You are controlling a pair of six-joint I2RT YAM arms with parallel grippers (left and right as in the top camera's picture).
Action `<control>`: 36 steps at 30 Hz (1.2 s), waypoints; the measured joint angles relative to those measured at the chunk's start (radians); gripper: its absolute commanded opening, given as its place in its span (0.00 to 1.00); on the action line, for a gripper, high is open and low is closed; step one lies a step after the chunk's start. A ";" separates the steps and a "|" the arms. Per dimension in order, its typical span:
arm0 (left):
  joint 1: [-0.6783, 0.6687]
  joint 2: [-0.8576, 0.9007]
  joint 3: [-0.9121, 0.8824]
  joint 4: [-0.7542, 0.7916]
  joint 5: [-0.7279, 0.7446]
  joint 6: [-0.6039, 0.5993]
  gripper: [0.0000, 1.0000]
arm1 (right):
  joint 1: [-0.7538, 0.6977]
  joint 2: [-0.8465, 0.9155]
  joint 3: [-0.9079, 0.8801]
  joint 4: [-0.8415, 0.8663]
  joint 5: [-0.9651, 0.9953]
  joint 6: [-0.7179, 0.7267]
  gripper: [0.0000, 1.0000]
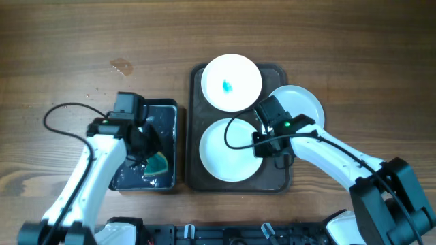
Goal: Clean dirty plates on tray and stack at the side
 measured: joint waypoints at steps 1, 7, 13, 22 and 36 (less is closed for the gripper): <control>0.013 -0.025 0.031 -0.037 0.013 0.008 0.68 | 0.000 -0.003 0.038 -0.056 0.002 -0.008 0.04; 0.119 -0.164 0.141 -0.134 0.036 0.030 0.81 | 0.002 -0.009 0.344 -0.328 0.018 -0.033 0.04; 0.307 -0.295 0.193 -0.155 0.113 0.035 1.00 | 0.089 0.016 0.581 -0.397 0.028 -0.053 0.04; 0.427 -0.373 0.196 -0.178 0.189 0.035 1.00 | 0.293 0.456 1.038 -0.415 0.138 -0.051 0.04; 0.428 -0.373 0.196 -0.180 0.189 0.035 1.00 | 0.701 0.450 1.068 -0.363 1.083 0.009 0.04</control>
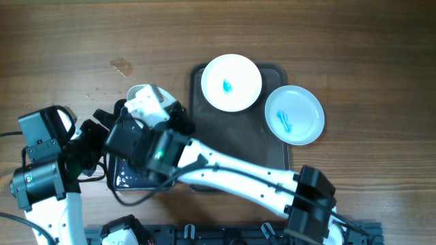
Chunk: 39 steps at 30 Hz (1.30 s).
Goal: Clean dirty plates on tray and stack at the side
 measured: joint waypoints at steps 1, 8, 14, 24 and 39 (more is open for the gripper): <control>0.000 0.000 0.000 0.000 0.000 0.000 1.00 | 0.015 -0.001 0.000 0.000 0.040 0.004 0.04; 0.000 0.000 0.000 0.000 0.000 0.000 1.00 | 0.083 -0.002 0.000 0.000 0.243 0.008 0.04; 0.000 0.000 0.000 0.000 0.000 0.000 1.00 | 0.091 -0.002 0.000 0.000 0.302 0.008 0.04; 0.000 0.000 0.000 0.000 0.000 0.000 1.00 | 0.092 -0.002 0.000 0.032 0.332 -0.016 0.04; 0.000 0.000 0.000 0.000 0.000 0.000 1.00 | 0.089 -0.002 0.000 0.088 0.276 -0.033 0.04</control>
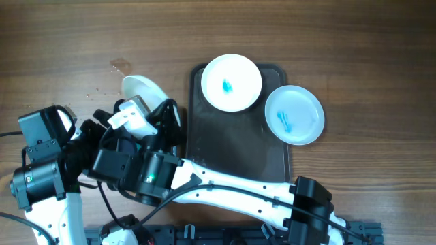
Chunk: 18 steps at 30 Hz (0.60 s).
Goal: Clean dirty plates on tray and stack at the side
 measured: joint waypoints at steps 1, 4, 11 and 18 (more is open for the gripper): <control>0.000 0.000 0.000 0.000 0.000 0.000 1.00 | -0.009 0.000 0.000 0.004 -0.005 -0.002 0.04; 0.000 0.000 0.000 0.000 0.000 0.000 1.00 | -0.047 -0.002 0.000 0.021 -0.034 -0.030 0.04; 0.000 0.000 0.000 0.000 0.000 0.000 1.00 | -0.080 -0.005 0.000 -0.002 -0.087 -0.071 0.04; 0.000 0.000 0.000 0.000 0.000 0.000 1.00 | -0.282 -0.009 0.000 -0.098 -0.617 0.140 0.04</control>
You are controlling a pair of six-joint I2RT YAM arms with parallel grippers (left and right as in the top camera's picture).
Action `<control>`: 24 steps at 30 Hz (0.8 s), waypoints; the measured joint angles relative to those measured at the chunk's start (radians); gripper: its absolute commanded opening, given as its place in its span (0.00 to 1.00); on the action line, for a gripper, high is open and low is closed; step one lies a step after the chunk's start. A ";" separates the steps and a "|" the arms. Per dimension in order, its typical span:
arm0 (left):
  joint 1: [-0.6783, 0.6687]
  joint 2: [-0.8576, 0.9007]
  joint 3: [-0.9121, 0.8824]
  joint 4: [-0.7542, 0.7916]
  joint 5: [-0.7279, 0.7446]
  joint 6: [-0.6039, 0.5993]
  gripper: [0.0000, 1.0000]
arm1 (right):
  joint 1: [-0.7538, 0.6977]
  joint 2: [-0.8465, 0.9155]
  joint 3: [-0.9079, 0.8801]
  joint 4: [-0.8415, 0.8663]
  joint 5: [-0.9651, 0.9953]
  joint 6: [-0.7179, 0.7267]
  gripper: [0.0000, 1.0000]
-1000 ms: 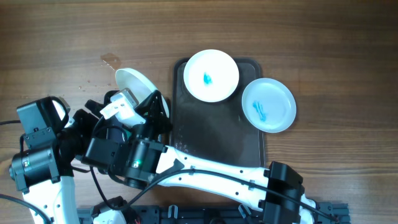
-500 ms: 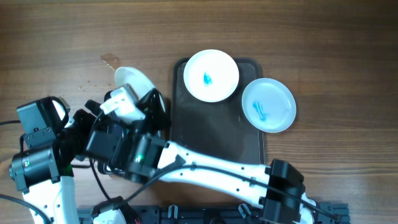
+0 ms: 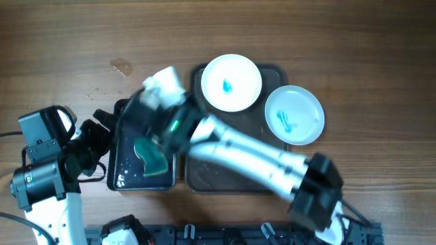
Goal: Clean dirty plates on tray and stack at the side
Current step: 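Carry the cleaned plate right and set it on the table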
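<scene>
Two white plates with blue smears are in the overhead view: one (image 3: 231,82) on the dark tray (image 3: 238,160), one (image 3: 294,114) hanging over the tray's right edge. My right arm reaches across the tray to the black water basin (image 3: 122,173). The right gripper (image 3: 158,95) is blurred above the basin's far end, with a white plate (image 3: 163,80) showing at its tip. A teal sponge (image 3: 151,158) lies in the basin. My left gripper (image 3: 101,133) stands open at the basin's left edge, holding nothing.
A small wet patch (image 3: 121,67) marks the wooden table behind the basin. The near half of the tray is bare under the right arm. The arm bases run along the table's front edge.
My right arm has swung to the right and now lies higher across the tray. The plate at its tip has moved from the basin's far left corner to its far right. The left arm is unchanged.
At first my left gripper was at the sponge in the basin and my right gripper was at the near plate on the tray. Then that plate was gone from the tray, the right arm was over the basin and the left arm had drawn back. The plate remains over the basin.
</scene>
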 measured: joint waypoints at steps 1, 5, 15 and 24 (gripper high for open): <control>0.000 0.000 0.000 0.000 0.000 0.000 1.00 | -0.068 -0.005 0.000 -0.006 -0.109 0.013 0.04; 0.000 0.000 0.000 0.000 0.000 0.000 1.00 | -0.378 -0.079 0.000 -0.028 -0.464 0.019 0.04; 0.000 0.000 0.000 0.000 0.000 0.000 1.00 | -1.093 -0.402 -0.001 -0.275 -0.796 -0.132 0.04; 0.000 0.000 0.000 0.000 0.000 0.000 1.00 | -1.621 -0.372 -0.624 0.152 -0.816 -0.175 0.04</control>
